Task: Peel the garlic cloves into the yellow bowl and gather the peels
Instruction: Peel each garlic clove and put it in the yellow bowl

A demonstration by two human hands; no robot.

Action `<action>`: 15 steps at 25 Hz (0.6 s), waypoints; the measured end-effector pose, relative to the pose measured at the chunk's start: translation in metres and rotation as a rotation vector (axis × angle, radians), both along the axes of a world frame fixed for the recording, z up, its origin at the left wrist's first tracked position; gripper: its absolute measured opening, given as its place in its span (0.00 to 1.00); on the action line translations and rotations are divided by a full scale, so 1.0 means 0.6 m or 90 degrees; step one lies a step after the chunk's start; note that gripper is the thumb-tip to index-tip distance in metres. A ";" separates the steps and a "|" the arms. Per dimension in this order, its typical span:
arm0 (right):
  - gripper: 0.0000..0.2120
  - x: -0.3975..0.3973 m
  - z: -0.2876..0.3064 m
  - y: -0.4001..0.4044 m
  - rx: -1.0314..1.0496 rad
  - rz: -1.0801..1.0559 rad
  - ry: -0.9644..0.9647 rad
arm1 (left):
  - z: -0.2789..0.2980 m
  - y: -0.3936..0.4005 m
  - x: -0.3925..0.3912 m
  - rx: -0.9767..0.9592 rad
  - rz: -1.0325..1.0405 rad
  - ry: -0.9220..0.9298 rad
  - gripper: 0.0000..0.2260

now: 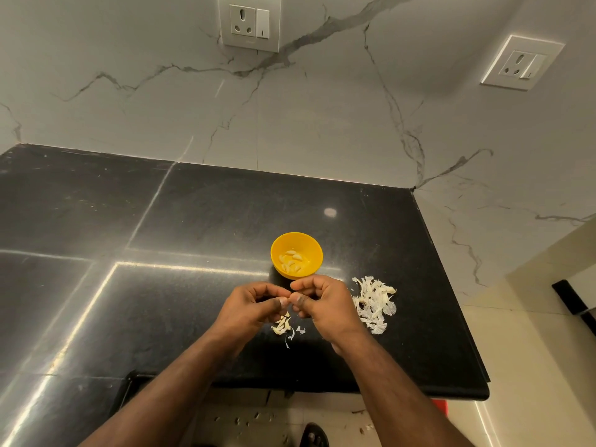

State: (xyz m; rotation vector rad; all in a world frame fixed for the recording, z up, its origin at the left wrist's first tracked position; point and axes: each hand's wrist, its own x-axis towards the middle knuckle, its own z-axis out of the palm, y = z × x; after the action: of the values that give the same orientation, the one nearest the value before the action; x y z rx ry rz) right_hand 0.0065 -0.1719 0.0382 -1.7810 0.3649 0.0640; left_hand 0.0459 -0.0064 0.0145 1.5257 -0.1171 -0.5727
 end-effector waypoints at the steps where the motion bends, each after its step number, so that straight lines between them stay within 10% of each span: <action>1: 0.08 0.000 0.001 0.000 0.016 -0.004 0.000 | 0.001 0.000 0.000 -0.001 0.005 0.001 0.05; 15: 0.09 -0.007 0.003 0.000 -0.199 0.046 -0.081 | -0.008 -0.003 0.005 0.038 0.047 -0.053 0.06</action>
State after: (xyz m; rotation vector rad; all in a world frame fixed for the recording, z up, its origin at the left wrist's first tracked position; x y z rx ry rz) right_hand 0.0022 -0.1719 0.0401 -2.0962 0.2272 -0.0584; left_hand 0.0486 -0.0082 0.0096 1.6059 -0.1078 -0.4582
